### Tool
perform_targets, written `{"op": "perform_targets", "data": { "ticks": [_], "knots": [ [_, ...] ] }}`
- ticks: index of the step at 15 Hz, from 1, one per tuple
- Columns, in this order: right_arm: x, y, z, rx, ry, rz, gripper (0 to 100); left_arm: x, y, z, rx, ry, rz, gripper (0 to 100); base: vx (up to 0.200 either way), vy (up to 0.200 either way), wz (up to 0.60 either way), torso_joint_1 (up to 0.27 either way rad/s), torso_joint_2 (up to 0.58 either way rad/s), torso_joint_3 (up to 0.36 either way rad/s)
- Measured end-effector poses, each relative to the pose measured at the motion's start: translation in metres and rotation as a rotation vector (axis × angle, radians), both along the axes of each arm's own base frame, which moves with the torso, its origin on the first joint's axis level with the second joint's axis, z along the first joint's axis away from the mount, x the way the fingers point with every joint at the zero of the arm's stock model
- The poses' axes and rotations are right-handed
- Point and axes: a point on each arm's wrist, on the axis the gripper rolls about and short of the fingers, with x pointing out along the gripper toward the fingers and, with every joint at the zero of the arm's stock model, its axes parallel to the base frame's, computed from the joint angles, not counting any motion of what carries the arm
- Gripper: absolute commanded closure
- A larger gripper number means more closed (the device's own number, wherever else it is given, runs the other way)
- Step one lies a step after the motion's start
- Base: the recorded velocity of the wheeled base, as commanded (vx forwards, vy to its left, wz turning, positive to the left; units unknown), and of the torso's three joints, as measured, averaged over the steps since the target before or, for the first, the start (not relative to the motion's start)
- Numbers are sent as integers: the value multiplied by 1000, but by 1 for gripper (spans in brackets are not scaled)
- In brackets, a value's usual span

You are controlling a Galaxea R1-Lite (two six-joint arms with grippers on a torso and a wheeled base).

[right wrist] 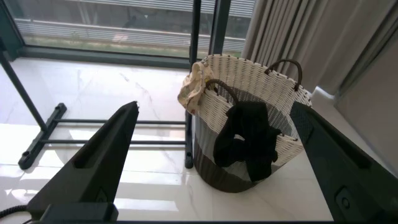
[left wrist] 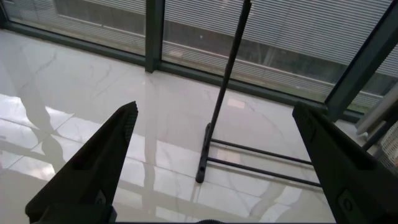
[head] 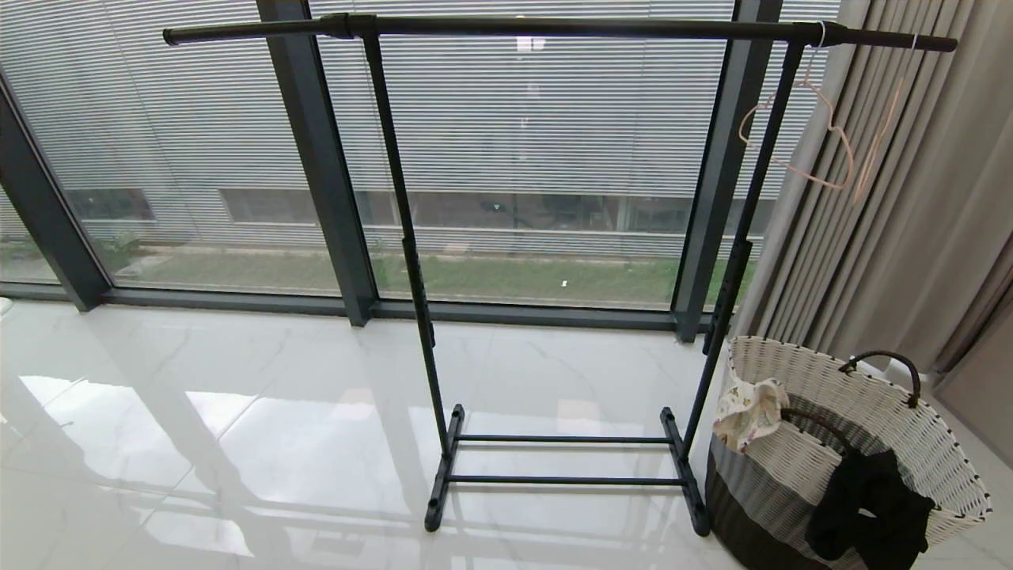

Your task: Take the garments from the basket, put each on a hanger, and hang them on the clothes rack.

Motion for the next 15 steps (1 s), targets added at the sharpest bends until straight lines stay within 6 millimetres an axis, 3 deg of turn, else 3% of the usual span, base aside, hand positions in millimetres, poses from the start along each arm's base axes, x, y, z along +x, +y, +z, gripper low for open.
{"op": "perform_targets", "data": {
  "ticks": [6,15],
  "knots": [
    [0,0,0,15,0,0,0,0,0,0,28,3,-1,0,0,0,0,0,0,0],
    [0,0,0,8,0,0,0,0,0,0,34,4,-2,0,200,0,0,2,4,2]
  ]
}}
